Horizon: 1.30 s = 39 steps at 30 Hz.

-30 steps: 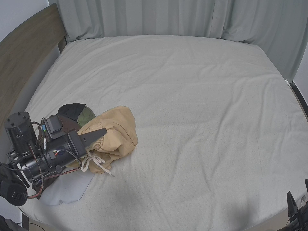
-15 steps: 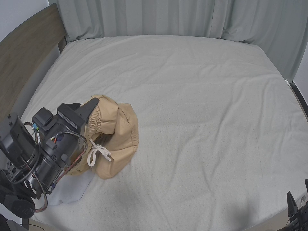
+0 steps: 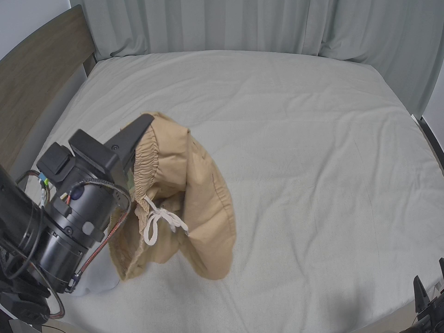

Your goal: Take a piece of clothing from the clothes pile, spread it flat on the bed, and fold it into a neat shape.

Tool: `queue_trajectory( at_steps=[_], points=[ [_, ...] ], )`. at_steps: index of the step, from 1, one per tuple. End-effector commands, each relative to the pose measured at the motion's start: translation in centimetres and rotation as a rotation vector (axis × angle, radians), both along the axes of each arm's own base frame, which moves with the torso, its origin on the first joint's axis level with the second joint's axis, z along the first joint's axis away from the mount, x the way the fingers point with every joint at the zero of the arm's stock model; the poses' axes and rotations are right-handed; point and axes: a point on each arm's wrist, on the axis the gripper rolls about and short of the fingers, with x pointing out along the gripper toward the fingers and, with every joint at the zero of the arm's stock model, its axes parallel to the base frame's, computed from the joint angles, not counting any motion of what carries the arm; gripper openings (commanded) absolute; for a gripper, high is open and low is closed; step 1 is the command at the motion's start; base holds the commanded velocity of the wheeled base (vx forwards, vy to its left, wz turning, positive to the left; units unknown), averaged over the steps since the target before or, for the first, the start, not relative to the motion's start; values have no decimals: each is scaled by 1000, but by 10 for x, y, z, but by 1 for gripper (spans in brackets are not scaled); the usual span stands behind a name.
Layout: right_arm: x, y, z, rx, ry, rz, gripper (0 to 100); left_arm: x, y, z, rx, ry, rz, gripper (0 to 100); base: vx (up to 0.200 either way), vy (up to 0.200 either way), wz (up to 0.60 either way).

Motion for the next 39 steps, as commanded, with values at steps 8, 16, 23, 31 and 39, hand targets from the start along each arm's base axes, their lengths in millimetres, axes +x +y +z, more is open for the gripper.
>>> queue_trajectory(
  at_steps=[8, 16, 23, 31, 39],
  points=[
    [1, 0, -5, 1, 12, 0, 100, -19, 5, 14, -59, -39, -55, 0, 0, 0, 0],
    [1, 0, -5, 1, 12, 2, 100, -1, 16, -20, 59, 55, 19, 0, 0, 0, 0],
    [1, 0, -5, 1, 12, 2, 100, 1, 17, -25, 76, 69, 27, 0, 0, 0, 0],
    [1, 0, -5, -1, 12, -3, 100, 8, -7, -62, 229, 155, -48, 0, 0, 0, 0],
    [1, 0, -5, 1, 12, 2, 100, 16, -61, -80, 240, 100, -274, 0, 0, 0, 0]
  ],
)
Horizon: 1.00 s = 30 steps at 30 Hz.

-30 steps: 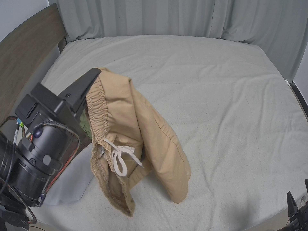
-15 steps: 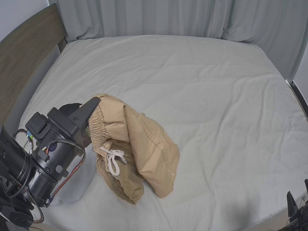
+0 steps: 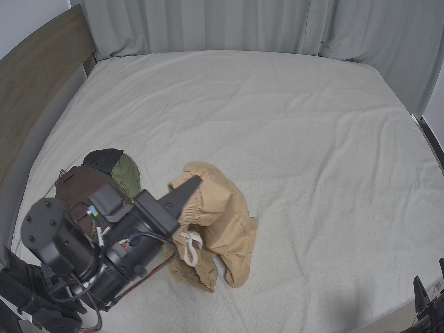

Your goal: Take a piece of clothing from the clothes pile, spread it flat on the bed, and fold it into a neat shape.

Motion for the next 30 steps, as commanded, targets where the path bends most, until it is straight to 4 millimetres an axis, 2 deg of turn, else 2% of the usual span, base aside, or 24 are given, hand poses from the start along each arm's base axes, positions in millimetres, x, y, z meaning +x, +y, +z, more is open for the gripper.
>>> queue_trajectory(
  at_steps=[1, 4, 5, 6, 8, 12, 13, 14, 16, 17, 18, 21, 25, 29, 30],
  points=[
    [1, 0, -5, -1, 12, 1, 100, 4, -46, -26, 48, 22, -161, 0, 0, 0, 0],
    [1, 0, -5, -1, 12, -1, 100, -2, -63, -38, 76, 41, -242, 0, 0, 0, 0],
    [1, 0, -5, -1, 12, -1, 100, -7, -75, -43, 81, 41, -291, 0, 0, 0, 0],
    [1, 0, -5, -1, 12, -1, 100, -8, -79, -44, 82, 41, -305, 0, 0, 0, 0],
    [1, 0, -5, -1, 12, -1, 100, -16, -103, -42, 57, 16, -383, 0, 0, 0, 0],
    [1, 0, -5, -1, 12, -1, 100, -30, -132, -13, -44, -73, -503, 0, 0, 0, 0],
    [1, 0, -5, -1, 12, -1, 100, -30, -132, -13, -44, -73, -503, 0, 0, 0, 0],
    [1, 0, -5, -1, 12, 1, 100, -40, -139, 15, -133, -140, -558, 0, 0, 0, 0],
    [1, 0, -5, -1, 12, -1, 100, -44, -138, 43, -231, -184, -575, 0, 0, 0, 0],
    [1, 0, -5, -1, 12, -1, 100, -44, -138, 43, -231, -184, -575, 0, 0, 0, 0],
    [1, 0, -5, -1, 12, -1, 100, -42, -134, 63, -305, -213, -566, 0, 0, 0, 0],
    [1, 0, -5, -1, 12, 1, 100, -33, -117, 82, -353, -238, -522, 0, 0, 0, 0],
    [1, 0, -5, -1, 12, 1, 100, -23, -99, 84, -348, -218, -477, 0, 0, 0, 0],
    [1, 0, -5, -1, 12, 1, 100, -14, -92, 70, -297, -179, -437, 0, 0, 0, 0],
    [1, 0, -5, -1, 12, 1, 100, -3, -87, 54, -235, -135, -378, 0, 0, 0, 0]
  ],
)
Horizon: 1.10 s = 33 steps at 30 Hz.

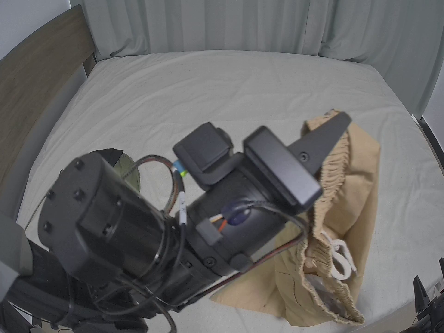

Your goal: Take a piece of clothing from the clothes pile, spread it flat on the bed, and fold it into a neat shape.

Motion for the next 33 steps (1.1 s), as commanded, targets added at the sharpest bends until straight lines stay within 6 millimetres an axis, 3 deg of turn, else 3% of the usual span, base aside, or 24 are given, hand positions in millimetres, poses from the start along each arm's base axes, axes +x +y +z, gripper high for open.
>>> queue_trajectory(
  at_steps=[1, 6, 12, 33],
  points=[
    [1, 0, -5, 0, 12, 2, 100, 18, 21, -19, 87, 54, 104, 0, 0, 0, 0],
    [1, 0, -5, 0, 12, 0, 100, 39, 44, -64, 276, 65, 242, 0, 0, 0, 0],
    [1, 0, -5, 0, 12, -1, 100, 41, 70, -88, 387, 59, 315, 0, 0, 0, 0],
    [1, 0, -5, -2, 12, 0, 100, 65, 120, -106, 523, 69, 524, 0, 0, 0, 0]
  ],
)
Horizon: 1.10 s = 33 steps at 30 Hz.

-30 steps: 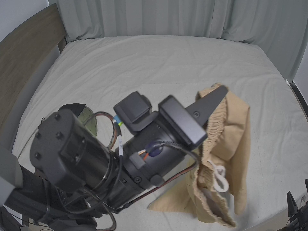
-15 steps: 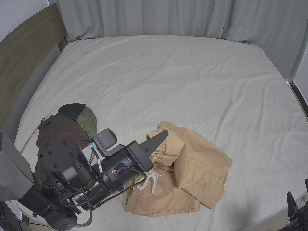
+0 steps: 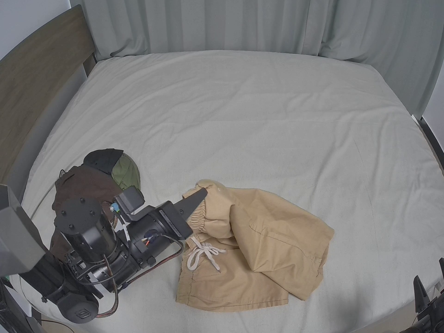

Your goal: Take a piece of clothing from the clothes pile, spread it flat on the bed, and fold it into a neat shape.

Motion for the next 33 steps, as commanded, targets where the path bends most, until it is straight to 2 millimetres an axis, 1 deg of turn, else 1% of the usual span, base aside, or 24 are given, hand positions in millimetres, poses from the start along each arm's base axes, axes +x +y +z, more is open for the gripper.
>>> queue_trajectory(
  at_steps=[1, 2, 4, 7, 8, 9, 11, 14, 20, 26, 28, 29, 31, 33],
  points=[
    [1, 0, -5, -1, 12, 1, 100, 7, 12, -3, 16, 8, 52, 0, 0, 0, 0],
    [1, 0, -5, -1, 12, 1, 100, 9, 19, -5, 24, 14, 77, 0, 0, 0, 0],
    [1, 0, -5, -1, 12, 0, 100, 11, 23, -5, 30, 15, 92, 0, 0, 0, 0],
    [1, 0, -5, -1, 14, 0, 100, 15, 38, -11, 70, 25, 146, 0, 0, 0, 0],
    [1, 0, -5, -1, 14, 0, 100, 15, 38, -11, 70, 25, 146, 0, 0, 0, 0],
    [1, 0, -5, -1, 14, 0, 100, 17, 47, -16, 112, 27, 175, 0, 0, 0, 0],
    [1, 0, -5, -1, 14, 0, 100, 19, 55, -21, 157, 26, 201, 0, 0, 0, 0],
    [1, 0, -5, -1, 14, 0, 100, 22, 64, -24, 209, 14, 218, 0, 0, 0, 0],
    [1, 0, -5, -1, 14, 0, 100, 33, 85, -29, 283, -4, 261, 0, 0, 0, 0],
    [1, 0, -5, -1, 14, 0, 100, 41, 106, -33, 387, -58, 234, 0, 0, 0, 0],
    [1, 0, -5, -1, 14, 0, 100, 42, 113, -34, 427, -90, 200, 0, 0, 0, 0],
    [1, 0, -5, -1, 14, 0, 100, 42, 113, -34, 427, -90, 200, 0, 0, 0, 0],
    [1, 0, -5, -1, 14, -2, 100, 45, 122, -37, 480, -129, 146, 0, 0, 0, 0],
    [1, 0, -5, -1, 14, -2, 100, 45, 122, -37, 480, -129, 146, 0, 0, 0, 0]
  ],
)
